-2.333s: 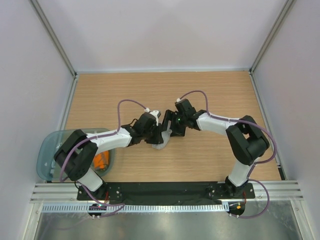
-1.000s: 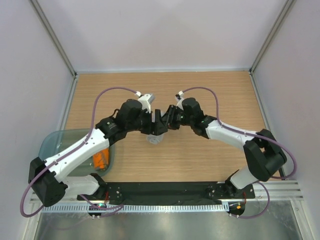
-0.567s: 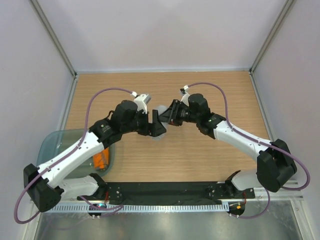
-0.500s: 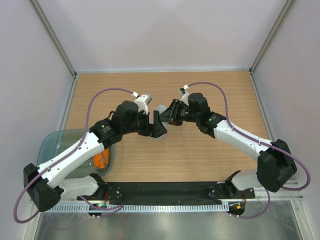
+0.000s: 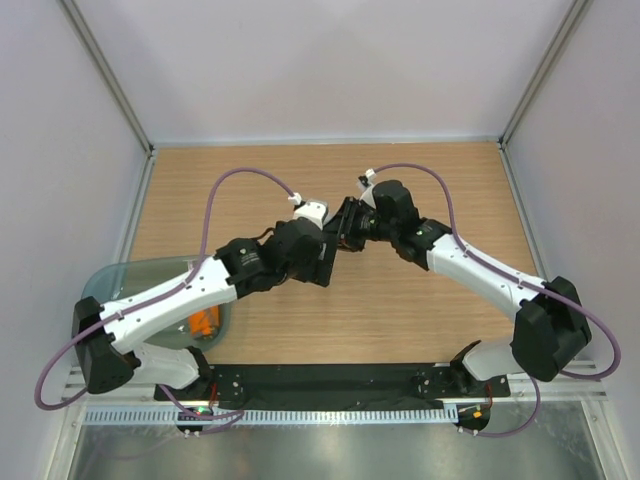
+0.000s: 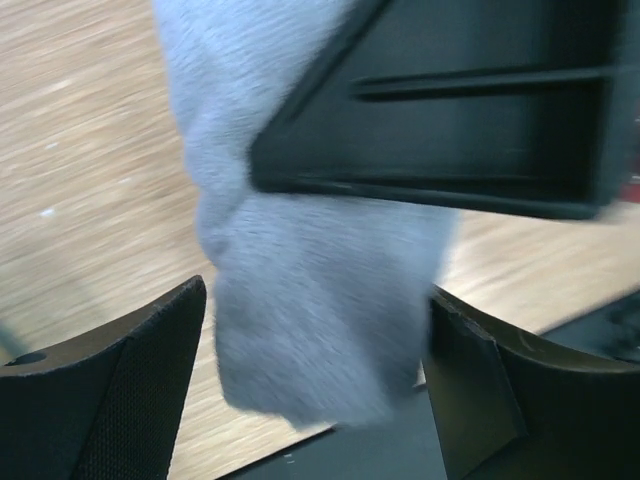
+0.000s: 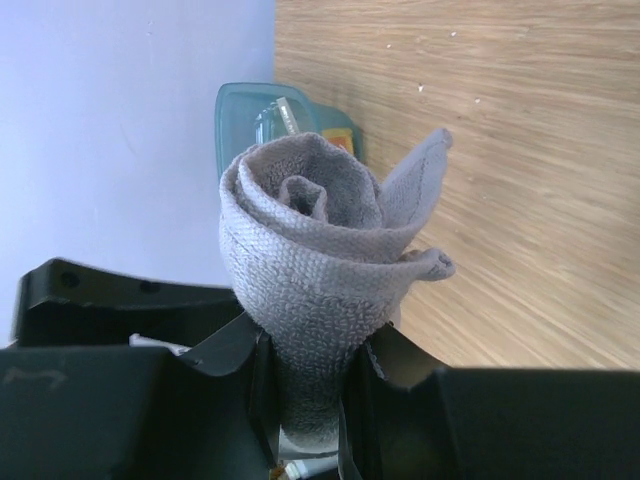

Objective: Roll the towels
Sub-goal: Place the rolled towel into the container

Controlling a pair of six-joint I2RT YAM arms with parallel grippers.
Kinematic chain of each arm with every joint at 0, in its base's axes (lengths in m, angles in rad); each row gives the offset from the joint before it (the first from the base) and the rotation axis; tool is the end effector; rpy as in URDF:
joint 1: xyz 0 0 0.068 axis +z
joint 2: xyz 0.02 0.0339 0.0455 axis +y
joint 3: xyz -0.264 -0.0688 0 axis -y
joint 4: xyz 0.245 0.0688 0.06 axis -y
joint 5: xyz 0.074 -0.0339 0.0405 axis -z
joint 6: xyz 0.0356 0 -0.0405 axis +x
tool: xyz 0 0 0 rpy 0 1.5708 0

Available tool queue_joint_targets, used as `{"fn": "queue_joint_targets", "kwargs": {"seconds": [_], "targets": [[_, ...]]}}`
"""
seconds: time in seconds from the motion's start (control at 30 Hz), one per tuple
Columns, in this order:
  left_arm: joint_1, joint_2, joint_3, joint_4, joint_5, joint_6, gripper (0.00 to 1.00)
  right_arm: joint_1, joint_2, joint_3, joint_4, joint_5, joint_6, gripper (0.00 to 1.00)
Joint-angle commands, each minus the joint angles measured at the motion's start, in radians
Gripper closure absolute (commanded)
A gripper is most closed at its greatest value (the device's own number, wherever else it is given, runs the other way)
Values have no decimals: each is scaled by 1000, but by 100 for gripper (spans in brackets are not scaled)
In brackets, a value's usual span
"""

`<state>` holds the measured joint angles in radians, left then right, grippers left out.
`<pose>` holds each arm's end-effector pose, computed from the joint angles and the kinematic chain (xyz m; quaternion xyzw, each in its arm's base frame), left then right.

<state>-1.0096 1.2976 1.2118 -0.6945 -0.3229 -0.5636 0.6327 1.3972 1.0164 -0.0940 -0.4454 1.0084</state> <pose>0.1557 -0.2265 0.3307 0.1411 0.9020 -0.1643 0.3734 0.2478 0.2007 0.2897 0.0424 0.8393 0.5002 0.2085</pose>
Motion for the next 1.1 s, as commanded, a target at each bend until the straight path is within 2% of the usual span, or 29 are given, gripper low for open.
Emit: {"fn": "queue_joint_targets", "kwargs": {"seconds": [0.0, 0.1, 0.3, 0.33, 0.37, 0.4, 0.5, 0.53, 0.6, 0.63, 0.67, 0.7, 0.77, 0.8, 0.9, 1.07], "targets": [[-12, 38, 35, -128, -202, 16, 17, 9, -3, 70, 14, -53, 50, 99], [-24, 58, 38, -142, -228, 28, 25, 21, 6, 83, -4, -58, 68, 99], [-60, 77, 49, -149, -301, 31, 50, 45, 34, 123, -96, -62, 55, 99], [-60, 75, 52, -155, -307, 33, 61, 48, 43, 128, -110, -71, 53, 99], [-60, 69, 54, -158, -312, 39, 66, 48, 49, 128, -115, -79, 53, 99], [-60, 66, 55, -160, -323, 51, 80, 50, 54, 128, -115, -84, 56, 99], [-60, 45, 66, -188, -334, 63, 100, 55, 59, 120, -107, -96, 62, 99], [-60, 37, 69, -200, -335, 71, 100, 55, 59, 116, -96, -99, 67, 98], [-60, 11, 72, -212, -332, 79, 100, 55, 56, 117, -84, -102, 70, 89], [-60, 3, 75, -235, -334, 82, 100, 56, 54, 122, -82, -102, 67, 72], [-60, -20, 75, -246, -337, 85, 100, 56, 54, 125, -82, -98, 62, 60], [-58, -29, 78, -260, -344, 85, 100, 56, 54, 131, -102, -95, 56, 41], [-55, -56, 83, -309, -366, 80, 100, 56, 57, 160, -139, -70, 17, 30], [-52, -85, 89, -345, -372, 80, 100, 53, 57, 178, -182, -59, 1, 20], [-37, -145, 94, -404, -407, 61, 100, 53, 57, 208, -277, 6, -63, 13], [-14, -233, 89, -585, -498, -13, 100, 36, 42, 211, -325, 48, -103, 12]]}}
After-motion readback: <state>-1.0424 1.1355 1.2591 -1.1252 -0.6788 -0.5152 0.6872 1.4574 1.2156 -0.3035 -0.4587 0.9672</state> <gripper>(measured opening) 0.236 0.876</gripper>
